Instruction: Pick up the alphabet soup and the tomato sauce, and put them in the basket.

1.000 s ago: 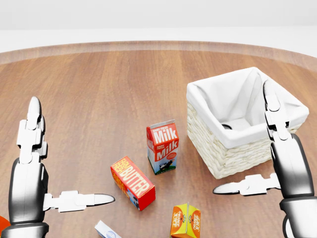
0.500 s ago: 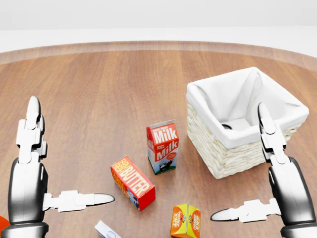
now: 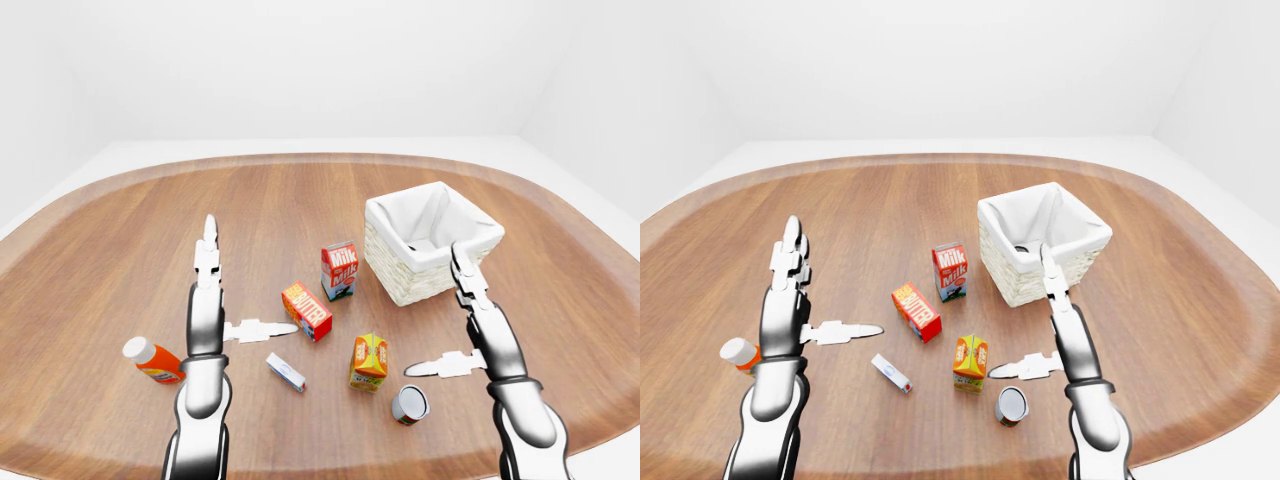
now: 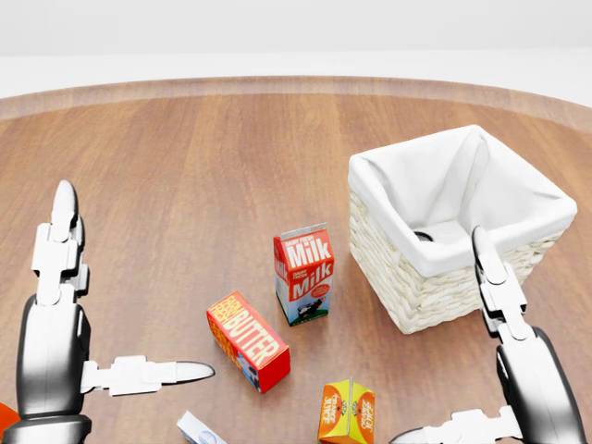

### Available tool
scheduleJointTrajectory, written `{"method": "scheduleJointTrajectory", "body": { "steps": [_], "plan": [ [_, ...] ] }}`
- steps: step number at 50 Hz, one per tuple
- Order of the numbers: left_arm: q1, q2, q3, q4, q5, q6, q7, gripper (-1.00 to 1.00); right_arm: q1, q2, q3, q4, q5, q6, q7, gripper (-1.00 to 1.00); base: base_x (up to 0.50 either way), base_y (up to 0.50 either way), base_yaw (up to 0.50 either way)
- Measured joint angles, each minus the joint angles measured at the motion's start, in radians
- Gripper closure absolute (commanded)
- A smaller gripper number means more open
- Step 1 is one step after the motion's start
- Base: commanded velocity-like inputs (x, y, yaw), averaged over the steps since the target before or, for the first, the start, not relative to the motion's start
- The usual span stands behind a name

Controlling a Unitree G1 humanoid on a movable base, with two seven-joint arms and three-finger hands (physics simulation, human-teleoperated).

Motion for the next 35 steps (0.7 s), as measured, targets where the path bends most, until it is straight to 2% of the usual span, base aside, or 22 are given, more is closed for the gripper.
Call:
{"method": "scheduleJointTrajectory", "body": {
  "steps": [35],
  "plan": [
    [-0.001,-0.001,0.001,-0.001,-0.001,0.0,0.002,-1.0,0.154,0.047,0.021,0.037,-0.001,0.0,0.028,-1.0,0.0,0.0,0.0]
  ]
}}
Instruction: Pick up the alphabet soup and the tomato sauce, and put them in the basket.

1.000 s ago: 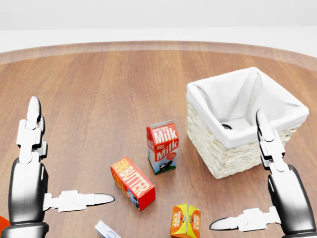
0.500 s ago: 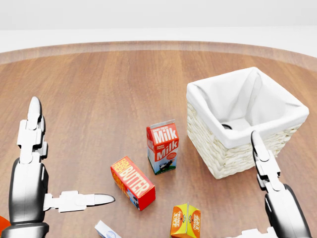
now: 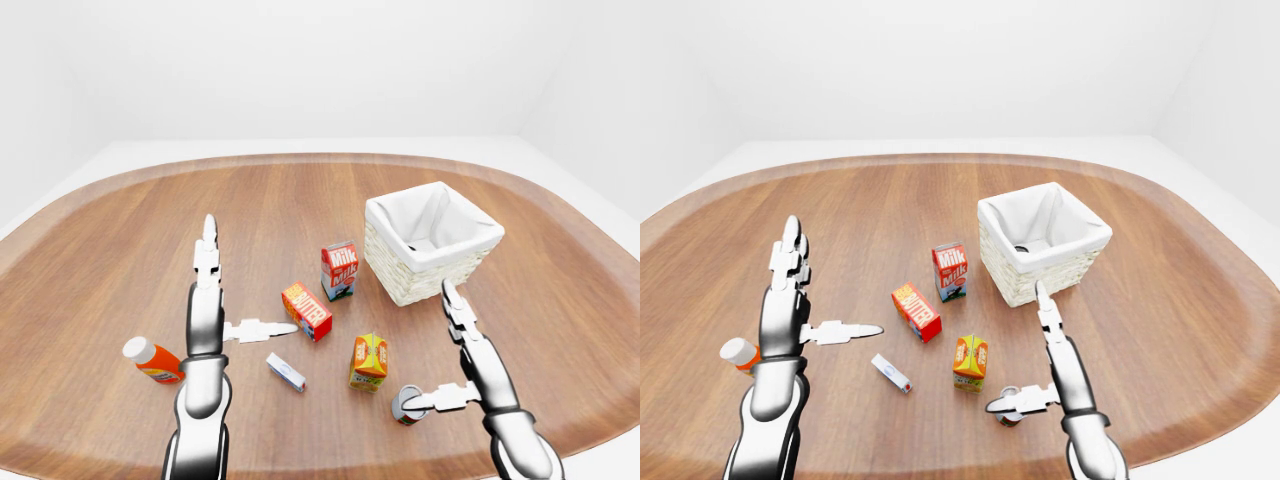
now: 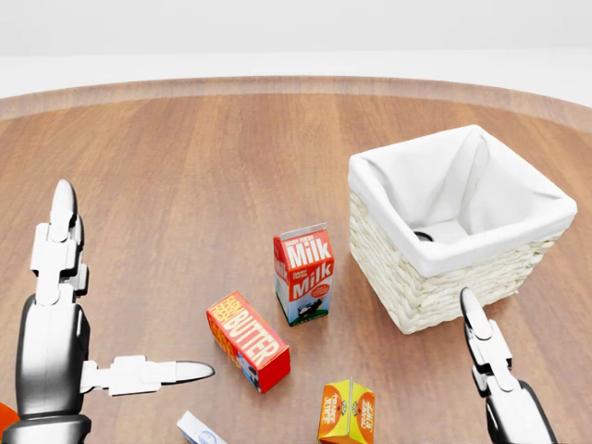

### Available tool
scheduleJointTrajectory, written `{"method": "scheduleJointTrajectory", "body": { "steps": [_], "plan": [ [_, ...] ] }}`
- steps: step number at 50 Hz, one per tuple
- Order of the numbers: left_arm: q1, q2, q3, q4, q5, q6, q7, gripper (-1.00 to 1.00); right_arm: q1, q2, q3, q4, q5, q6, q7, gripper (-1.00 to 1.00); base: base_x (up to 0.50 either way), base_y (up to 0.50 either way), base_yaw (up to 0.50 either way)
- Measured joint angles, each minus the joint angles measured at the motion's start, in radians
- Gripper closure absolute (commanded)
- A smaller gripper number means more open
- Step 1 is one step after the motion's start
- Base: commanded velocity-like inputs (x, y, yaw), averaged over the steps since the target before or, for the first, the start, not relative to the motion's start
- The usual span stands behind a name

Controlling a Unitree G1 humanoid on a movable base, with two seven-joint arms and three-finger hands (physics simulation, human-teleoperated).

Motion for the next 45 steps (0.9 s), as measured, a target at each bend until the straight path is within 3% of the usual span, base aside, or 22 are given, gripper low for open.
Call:
{"method": "scheduleJointTrajectory", "body": {
  "steps": [45],
  "plan": [
    [0.002,0.0,-0.002,0.001,0.003,0.0,-0.001,-1.0,0.011,-0.023,0.023,0.211,-0.114,0.0,-0.111,-1.0,0.0,0.0,0.0]
  ]
}}
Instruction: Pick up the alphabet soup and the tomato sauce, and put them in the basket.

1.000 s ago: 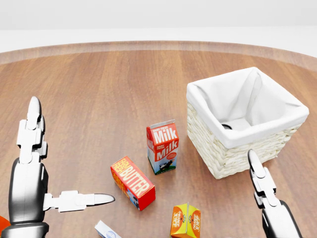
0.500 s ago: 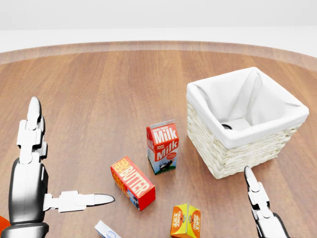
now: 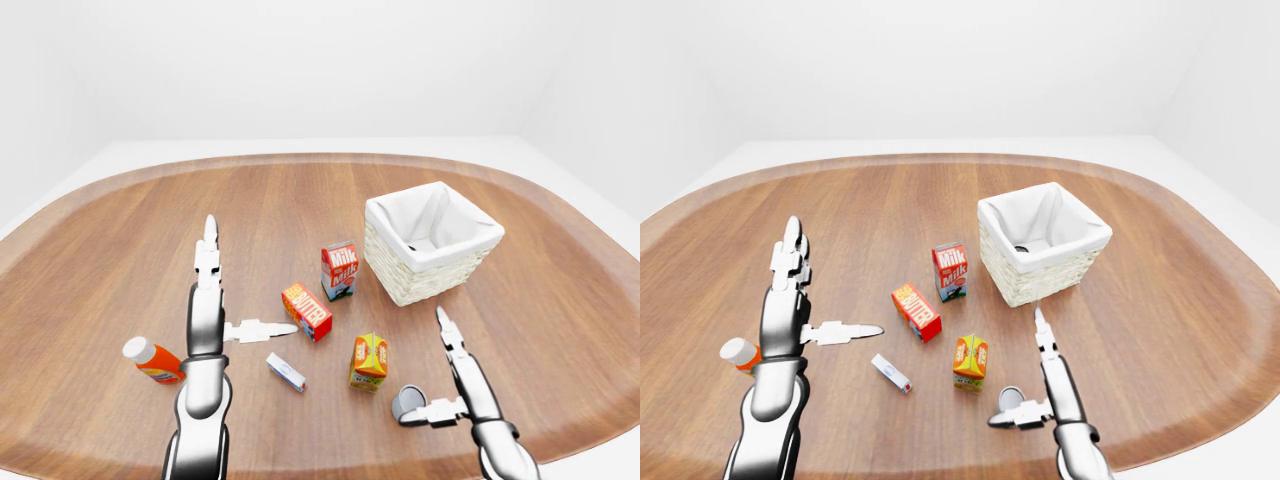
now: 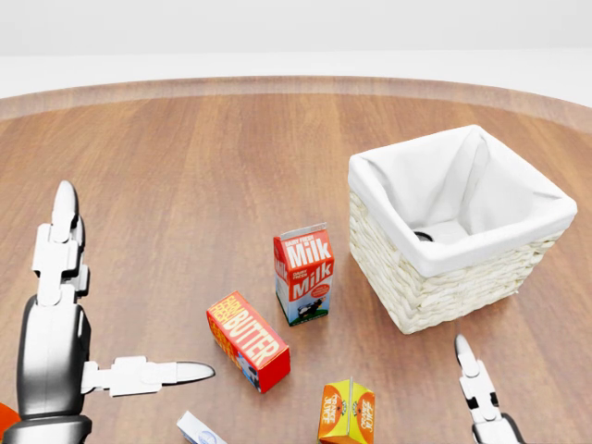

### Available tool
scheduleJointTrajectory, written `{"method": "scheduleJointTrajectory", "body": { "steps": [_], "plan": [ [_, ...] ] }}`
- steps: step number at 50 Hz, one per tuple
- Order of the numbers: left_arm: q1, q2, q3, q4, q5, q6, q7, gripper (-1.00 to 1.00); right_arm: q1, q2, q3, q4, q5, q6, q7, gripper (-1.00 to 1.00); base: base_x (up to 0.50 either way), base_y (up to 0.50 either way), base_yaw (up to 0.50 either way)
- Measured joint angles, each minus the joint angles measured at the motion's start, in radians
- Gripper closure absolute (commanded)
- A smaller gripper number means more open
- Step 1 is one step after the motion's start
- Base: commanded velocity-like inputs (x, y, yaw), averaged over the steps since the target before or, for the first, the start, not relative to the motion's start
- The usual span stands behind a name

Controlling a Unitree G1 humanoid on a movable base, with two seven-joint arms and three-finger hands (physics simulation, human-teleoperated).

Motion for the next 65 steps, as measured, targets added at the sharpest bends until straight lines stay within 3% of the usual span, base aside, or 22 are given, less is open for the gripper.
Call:
{"method": "scheduleJointTrajectory", "body": {
  "steps": [65],
  "plan": [
    [0.002,0.0,0.0,-0.002,0.001,0.0,0.0,-1.0,0.001,-0.046,0.1,0.143,-0.155,0.0,-0.165,-1.0,0.0,0.0,0.0]
  ]
}}
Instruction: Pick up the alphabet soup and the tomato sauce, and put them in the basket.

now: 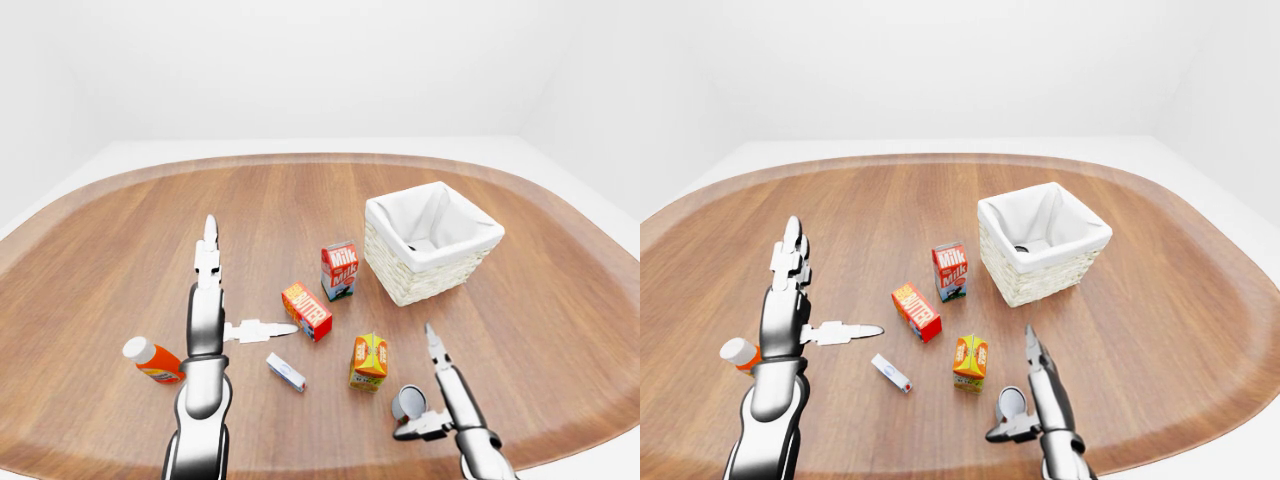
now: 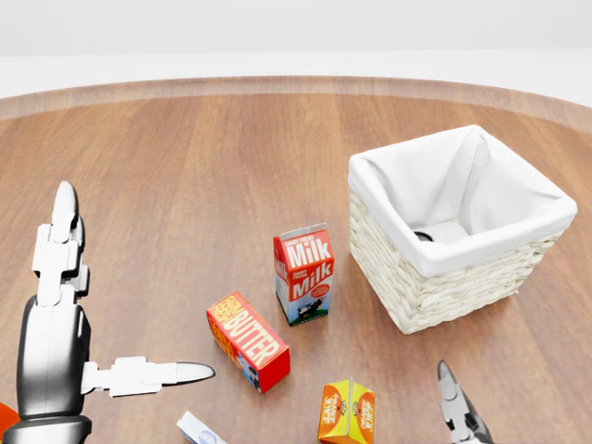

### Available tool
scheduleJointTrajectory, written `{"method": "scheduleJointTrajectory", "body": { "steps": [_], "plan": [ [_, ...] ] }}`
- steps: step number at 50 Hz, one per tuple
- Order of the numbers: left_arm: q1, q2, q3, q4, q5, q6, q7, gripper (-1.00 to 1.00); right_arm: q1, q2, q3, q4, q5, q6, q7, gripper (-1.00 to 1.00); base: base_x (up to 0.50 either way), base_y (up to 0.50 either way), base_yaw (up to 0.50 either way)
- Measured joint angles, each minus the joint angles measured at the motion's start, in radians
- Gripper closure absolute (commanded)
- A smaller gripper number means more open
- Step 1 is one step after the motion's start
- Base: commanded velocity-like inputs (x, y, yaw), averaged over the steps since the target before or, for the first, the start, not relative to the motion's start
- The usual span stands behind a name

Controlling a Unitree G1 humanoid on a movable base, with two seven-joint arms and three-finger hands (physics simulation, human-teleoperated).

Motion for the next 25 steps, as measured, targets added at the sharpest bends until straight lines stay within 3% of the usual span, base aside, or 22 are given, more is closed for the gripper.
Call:
{"method": "scheduleJointTrajectory", "body": {
  "steps": [25],
  "plan": [
    [-0.002,0.0,0.001,0.002,0.002,0.0,0.001,-1.0,-0.028,-0.016,0.021,0.078,-0.046,0.0,-0.059,-1.0,0.0,0.0,0.0]
  ]
}}
